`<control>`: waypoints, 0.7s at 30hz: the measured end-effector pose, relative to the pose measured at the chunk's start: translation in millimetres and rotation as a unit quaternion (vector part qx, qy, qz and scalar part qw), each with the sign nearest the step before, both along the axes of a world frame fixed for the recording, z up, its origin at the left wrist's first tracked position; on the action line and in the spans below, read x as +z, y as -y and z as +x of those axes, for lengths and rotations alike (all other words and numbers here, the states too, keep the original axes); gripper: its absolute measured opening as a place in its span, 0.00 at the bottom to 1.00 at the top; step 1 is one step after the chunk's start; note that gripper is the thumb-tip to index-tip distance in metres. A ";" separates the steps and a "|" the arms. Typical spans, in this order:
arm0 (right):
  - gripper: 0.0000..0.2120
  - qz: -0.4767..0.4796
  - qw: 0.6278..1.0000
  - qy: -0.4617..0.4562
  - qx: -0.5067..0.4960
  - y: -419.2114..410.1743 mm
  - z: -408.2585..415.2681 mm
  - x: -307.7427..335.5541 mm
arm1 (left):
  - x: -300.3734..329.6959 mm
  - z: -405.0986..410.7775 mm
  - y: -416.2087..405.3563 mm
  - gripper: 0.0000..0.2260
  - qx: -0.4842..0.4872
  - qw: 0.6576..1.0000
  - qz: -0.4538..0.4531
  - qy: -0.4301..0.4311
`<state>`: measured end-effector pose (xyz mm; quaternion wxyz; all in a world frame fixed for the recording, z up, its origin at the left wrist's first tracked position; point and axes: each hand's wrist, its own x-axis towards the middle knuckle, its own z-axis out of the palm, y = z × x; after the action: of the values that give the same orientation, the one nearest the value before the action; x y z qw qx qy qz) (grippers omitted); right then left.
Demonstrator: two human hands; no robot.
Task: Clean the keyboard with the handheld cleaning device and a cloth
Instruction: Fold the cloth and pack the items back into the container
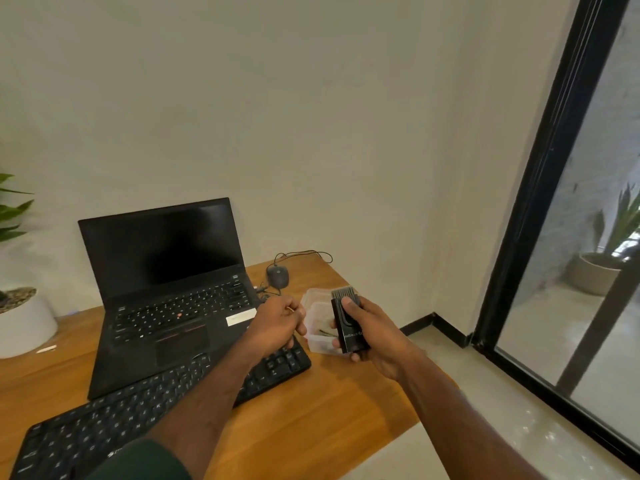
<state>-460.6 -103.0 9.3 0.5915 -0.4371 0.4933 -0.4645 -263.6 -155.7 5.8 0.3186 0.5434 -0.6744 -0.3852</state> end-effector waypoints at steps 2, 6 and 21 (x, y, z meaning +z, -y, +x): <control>0.14 -0.003 1.000 0.007 0.004 0.6 -1.6 -0.1 | -0.4 0.4 0.7 0.05 -0.007 1.000 0.004 0.003; 0.14 0.007 1.000 0.021 0.022 -0.1 -2.8 1.2 | 0.5 1.3 0.7 0.04 -0.014 1.000 0.008 0.005; 0.16 0.023 0.994 0.098 0.045 12.8 -35.0 2.6 | 6.5 -4.0 -0.2 0.04 -0.019 1.000 0.008 0.005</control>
<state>-495.6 -115.8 11.9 0.6670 -0.3972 0.4236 -0.4669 -267.6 -155.5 12.3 0.3035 0.5348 -0.6831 -0.3940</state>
